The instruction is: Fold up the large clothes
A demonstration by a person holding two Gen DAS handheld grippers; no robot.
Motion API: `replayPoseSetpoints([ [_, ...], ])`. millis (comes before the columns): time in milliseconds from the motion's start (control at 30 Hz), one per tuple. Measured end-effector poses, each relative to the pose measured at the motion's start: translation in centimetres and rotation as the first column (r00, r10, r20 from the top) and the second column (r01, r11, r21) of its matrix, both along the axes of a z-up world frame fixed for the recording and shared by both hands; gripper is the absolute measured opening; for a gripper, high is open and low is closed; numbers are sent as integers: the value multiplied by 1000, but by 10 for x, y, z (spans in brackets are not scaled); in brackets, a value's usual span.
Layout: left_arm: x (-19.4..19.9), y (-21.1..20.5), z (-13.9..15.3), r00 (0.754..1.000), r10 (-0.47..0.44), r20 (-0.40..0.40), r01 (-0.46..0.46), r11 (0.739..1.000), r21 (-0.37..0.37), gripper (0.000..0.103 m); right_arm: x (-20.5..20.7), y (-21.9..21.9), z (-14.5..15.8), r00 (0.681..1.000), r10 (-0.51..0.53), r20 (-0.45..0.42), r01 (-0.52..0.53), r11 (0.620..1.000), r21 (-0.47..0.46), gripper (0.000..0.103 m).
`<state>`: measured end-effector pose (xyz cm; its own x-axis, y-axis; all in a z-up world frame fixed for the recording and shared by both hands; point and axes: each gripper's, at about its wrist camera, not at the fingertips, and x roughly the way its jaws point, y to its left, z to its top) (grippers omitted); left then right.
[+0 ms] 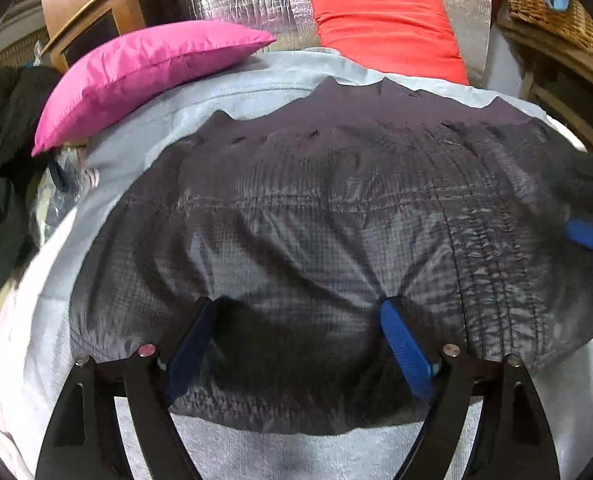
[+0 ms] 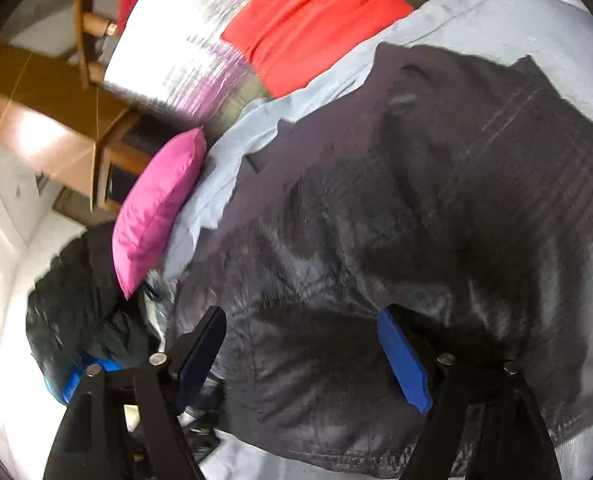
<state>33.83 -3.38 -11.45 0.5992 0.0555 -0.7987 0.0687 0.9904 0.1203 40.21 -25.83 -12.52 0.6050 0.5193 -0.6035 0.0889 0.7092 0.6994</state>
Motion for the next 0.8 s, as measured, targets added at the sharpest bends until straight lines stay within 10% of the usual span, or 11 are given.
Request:
replayPoseSetpoints([
  [800, -19, 33, 33, 999, 36, 20, -33, 989, -143, 89, -34, -16, 14, 1000, -13, 27, 15, 998, -64, 82],
])
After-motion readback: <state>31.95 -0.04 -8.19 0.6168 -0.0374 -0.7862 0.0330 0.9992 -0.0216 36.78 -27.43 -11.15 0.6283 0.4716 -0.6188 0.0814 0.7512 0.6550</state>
